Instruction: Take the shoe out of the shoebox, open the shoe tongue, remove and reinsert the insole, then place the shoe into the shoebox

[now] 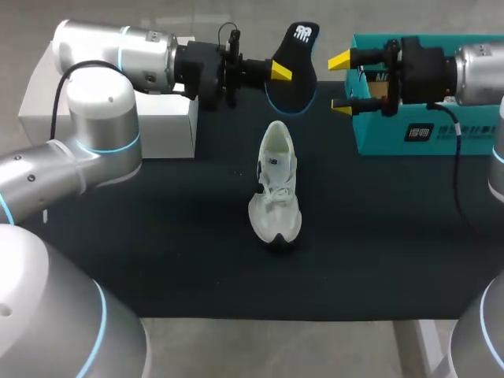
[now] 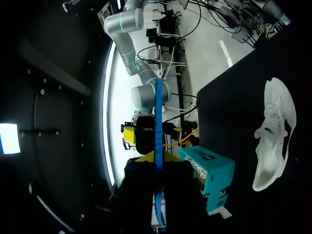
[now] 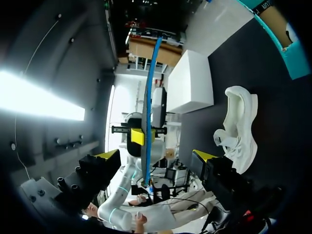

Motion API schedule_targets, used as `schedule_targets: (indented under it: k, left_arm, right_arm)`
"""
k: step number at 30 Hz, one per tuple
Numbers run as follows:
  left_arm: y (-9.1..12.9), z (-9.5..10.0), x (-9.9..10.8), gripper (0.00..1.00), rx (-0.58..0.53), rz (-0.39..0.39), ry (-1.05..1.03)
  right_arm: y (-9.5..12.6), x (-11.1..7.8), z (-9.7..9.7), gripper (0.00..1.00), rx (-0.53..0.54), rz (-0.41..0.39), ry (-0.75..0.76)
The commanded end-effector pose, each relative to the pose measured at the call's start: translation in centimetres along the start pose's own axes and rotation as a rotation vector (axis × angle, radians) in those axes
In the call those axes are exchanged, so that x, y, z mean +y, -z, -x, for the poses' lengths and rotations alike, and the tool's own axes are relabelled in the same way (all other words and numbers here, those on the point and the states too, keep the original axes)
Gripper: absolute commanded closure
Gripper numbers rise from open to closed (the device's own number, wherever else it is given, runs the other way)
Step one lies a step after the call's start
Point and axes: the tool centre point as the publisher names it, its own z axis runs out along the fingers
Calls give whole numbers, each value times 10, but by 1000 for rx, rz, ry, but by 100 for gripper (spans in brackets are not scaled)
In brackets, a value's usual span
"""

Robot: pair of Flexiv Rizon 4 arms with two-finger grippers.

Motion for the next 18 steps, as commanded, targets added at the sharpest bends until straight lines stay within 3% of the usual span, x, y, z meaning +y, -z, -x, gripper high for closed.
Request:
schedule_targets:
  k: [1,4,6,18]
  left_arm:
    - [-18,-11,5,100,-24,8,-8]
    - [-24,-12,4,100,-36,11,-19]
    - [-26,-11,3,100,-38,12,-26]
    - [-33,-6,7,100,-76,26,-25]
  right_arm:
    - [-10,7,0,24,-8,10,-9]
    - [-13,9,1,33,-11,13,-11]
    - [-16,10,1,51,-11,12,-14]
    - [-23,10,3,58,-1,-6,-21]
